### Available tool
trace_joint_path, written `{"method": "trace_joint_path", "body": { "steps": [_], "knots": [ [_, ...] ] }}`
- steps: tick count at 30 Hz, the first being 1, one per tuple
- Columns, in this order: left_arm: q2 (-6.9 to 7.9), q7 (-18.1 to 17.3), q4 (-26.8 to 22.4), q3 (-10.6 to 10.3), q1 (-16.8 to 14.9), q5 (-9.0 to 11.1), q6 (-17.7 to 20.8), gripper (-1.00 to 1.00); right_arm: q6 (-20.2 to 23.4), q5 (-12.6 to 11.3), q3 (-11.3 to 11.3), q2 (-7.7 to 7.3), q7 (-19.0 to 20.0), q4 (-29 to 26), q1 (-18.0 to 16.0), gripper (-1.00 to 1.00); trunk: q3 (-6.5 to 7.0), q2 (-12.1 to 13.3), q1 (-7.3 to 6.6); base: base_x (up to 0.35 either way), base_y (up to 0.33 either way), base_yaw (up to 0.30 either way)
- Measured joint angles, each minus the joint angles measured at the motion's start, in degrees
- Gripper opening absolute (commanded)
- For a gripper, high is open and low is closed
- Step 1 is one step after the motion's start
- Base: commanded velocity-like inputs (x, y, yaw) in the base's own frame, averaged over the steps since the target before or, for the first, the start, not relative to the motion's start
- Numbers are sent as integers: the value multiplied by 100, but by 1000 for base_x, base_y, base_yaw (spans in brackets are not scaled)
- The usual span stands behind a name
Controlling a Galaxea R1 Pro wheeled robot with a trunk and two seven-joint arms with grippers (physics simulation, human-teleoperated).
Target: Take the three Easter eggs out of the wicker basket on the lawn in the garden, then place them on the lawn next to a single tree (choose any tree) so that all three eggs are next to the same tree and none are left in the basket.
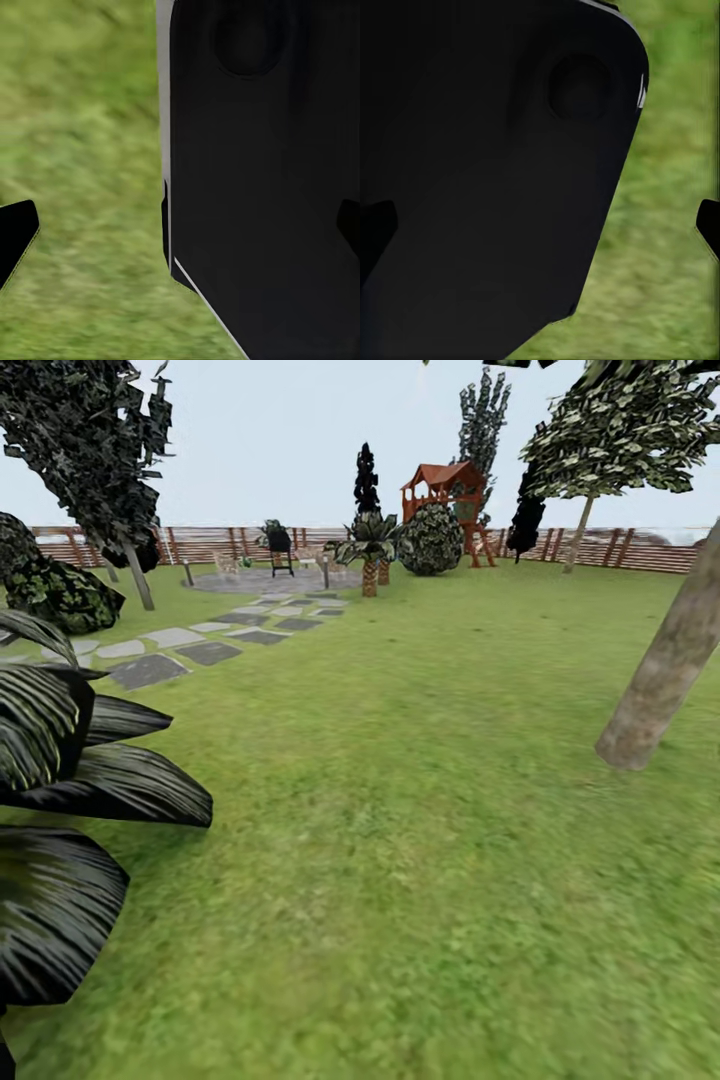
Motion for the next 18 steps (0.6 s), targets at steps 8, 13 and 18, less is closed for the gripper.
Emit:
{"method": "trace_joint_path", "body": {
  "steps": [8, 13, 18],
  "knots": [
    [0, 0, 2, 0, 0, 0, 0, 100, -7, 0, 7, 3, 0, 1, 0, 100, 28, 0, 0, 331, 0, -29],
    [0, 0, 1, 0, 0, 0, 0, 100, -12, 0, 6, -3, 0, 4, 0, 100, 49, 0, 0, 331, 0, -32],
    [0, 0, 0, 0, 0, 0, 0, 100, -18, 51, 33, -25, 0, 2, -1, 100, 53, 0, 0, 331, 0, -4]
  ]
}}
